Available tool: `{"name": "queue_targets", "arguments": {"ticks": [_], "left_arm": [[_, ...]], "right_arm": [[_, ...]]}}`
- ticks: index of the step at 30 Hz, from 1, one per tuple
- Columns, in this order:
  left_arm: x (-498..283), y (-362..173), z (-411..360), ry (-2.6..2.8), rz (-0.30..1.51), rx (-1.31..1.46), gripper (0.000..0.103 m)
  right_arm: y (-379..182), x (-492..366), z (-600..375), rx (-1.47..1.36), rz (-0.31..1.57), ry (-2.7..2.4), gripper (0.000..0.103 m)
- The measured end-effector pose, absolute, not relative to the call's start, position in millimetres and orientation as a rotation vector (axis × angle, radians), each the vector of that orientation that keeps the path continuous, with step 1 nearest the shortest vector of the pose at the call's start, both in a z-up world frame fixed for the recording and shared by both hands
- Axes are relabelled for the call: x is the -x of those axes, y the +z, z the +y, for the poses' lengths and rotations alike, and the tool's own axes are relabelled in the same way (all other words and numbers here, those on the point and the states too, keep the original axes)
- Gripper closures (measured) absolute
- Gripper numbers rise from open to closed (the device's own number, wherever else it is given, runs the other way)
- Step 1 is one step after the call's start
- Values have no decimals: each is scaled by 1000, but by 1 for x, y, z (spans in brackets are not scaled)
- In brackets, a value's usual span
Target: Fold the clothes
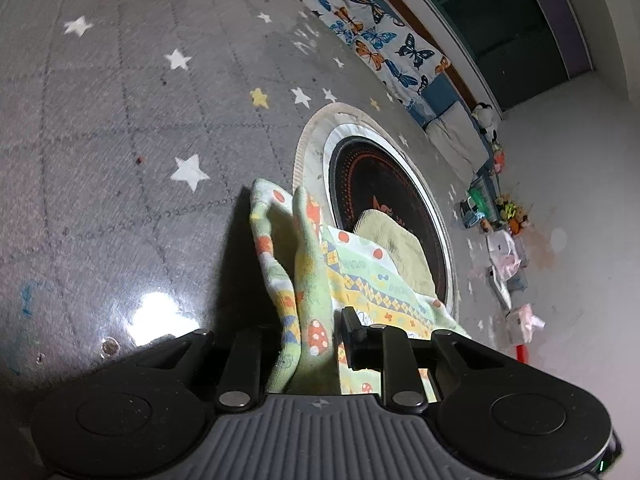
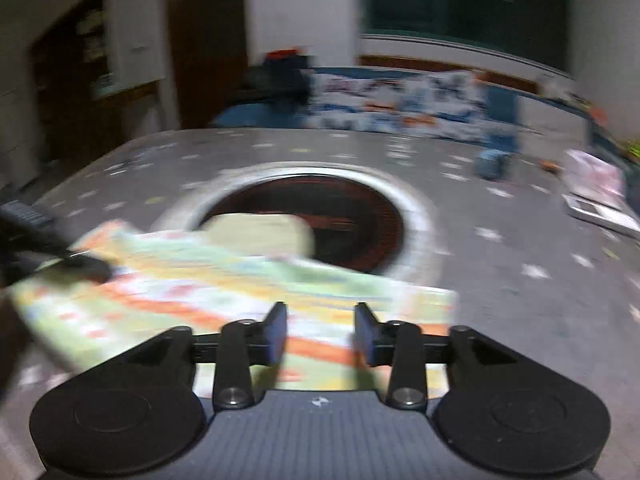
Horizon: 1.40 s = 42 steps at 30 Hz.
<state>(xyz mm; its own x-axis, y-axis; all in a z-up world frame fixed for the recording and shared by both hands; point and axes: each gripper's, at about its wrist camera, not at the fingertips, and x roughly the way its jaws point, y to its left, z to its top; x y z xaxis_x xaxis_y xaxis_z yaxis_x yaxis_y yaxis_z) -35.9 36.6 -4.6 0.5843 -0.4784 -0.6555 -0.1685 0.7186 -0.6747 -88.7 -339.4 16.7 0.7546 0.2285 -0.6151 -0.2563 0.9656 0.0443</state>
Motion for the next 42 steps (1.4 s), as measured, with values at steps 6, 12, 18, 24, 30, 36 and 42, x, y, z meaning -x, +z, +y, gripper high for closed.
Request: {"name": "queue_targets", "arguments": {"ticks": [6, 12, 18, 24, 30, 36, 42], "left_arm": [[34, -2, 32, -213, 957, 716, 79], [33, -2, 31, -223, 957, 693, 79], [37, 8, 17, -225, 922, 556, 85], [35, 29, -1, -275, 872, 464, 91], [23, 43, -29, -328, 854, 398, 92], [11, 57, -57, -380, 834, 331, 92], [9, 56, -55, -362, 837, 302, 92]], "right_arm": [[0, 70, -373, -68, 695, 163, 52], [-6, 76, -374, -94, 688, 160, 56], [-3, 78, -367, -123, 684, 181, 90], [11, 87, -375, -179, 632, 183, 97], [39, 95, -393, -171, 557, 153, 102], [45, 90, -431, -248, 585, 104, 100], [15, 85, -436, -315, 652, 131, 78]]}}
